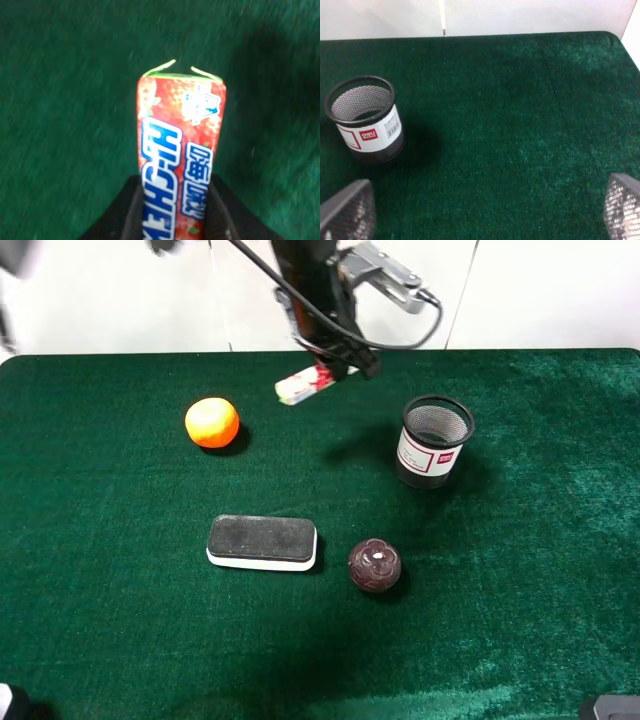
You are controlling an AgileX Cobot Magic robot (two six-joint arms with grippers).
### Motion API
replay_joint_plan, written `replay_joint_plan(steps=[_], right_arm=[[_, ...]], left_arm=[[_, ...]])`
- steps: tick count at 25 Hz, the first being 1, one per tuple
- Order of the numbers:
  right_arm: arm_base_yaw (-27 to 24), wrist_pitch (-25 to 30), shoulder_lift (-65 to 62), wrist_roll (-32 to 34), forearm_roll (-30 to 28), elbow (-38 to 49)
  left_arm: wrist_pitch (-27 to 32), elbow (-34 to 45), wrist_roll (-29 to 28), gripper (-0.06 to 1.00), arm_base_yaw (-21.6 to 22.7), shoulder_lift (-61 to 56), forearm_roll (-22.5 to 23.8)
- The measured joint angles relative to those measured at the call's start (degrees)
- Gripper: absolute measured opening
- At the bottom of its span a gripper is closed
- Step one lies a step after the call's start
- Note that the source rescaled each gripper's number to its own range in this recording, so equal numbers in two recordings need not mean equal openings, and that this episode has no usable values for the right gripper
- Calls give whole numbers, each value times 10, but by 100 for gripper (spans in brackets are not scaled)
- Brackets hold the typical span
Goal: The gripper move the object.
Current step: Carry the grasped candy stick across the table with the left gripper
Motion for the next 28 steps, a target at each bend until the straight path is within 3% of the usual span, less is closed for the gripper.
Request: replay_joint_plan(steps=[9, 17, 28], right_arm=[[0, 0, 0, 0, 0, 0], [0, 0, 0, 0, 0, 0], [0, 0, 0, 0, 0, 0]], left_arm=[[-49, -127, 41, 0, -16, 130, -43], [-104, -131, 53, 0, -26, 162, -57], [-100, -135, 44, 0, -26, 164, -59]])
